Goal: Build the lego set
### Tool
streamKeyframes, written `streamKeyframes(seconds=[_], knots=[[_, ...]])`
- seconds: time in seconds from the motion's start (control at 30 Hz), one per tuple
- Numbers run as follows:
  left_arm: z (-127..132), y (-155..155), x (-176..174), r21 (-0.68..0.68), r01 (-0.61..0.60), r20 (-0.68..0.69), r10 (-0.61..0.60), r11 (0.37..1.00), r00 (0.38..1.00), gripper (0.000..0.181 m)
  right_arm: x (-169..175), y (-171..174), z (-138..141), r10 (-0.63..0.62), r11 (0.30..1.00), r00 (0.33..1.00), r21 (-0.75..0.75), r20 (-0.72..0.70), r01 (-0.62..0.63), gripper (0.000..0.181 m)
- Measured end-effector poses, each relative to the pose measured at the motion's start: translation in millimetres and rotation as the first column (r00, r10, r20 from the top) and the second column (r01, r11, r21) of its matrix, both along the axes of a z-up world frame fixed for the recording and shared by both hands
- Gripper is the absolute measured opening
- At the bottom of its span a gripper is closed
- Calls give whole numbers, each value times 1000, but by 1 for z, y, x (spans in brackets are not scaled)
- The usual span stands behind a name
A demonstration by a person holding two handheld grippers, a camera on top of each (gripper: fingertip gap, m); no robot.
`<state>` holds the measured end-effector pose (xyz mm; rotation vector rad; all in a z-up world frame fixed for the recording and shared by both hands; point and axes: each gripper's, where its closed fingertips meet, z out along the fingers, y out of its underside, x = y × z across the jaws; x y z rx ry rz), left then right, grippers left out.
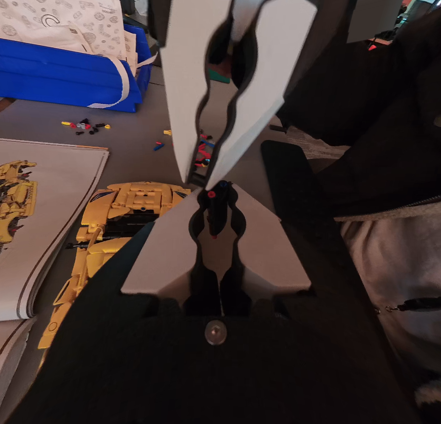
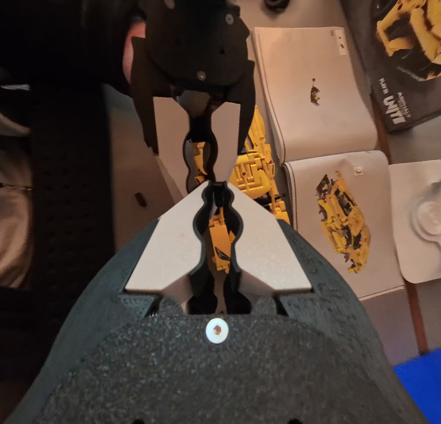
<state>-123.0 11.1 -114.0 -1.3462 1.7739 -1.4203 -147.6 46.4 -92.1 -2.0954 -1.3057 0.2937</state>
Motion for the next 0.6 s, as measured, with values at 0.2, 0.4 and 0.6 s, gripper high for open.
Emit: streamKeyframes(seconds=[0.2,0.4,0.6], knots=[[-5,12,2,40,-59,-16,60,997,998,16,-2,8,-1,-93,981,993,177,66,80,7],[-5,25,2,100,-127,-13,129,987,992,15,-5,3,2,-123,980,991,150,-49,129,4],[2,38,-6,95,-153,0,153,984,988,15,17,-32,-18,-126,992,991,17,-49,127,0]])
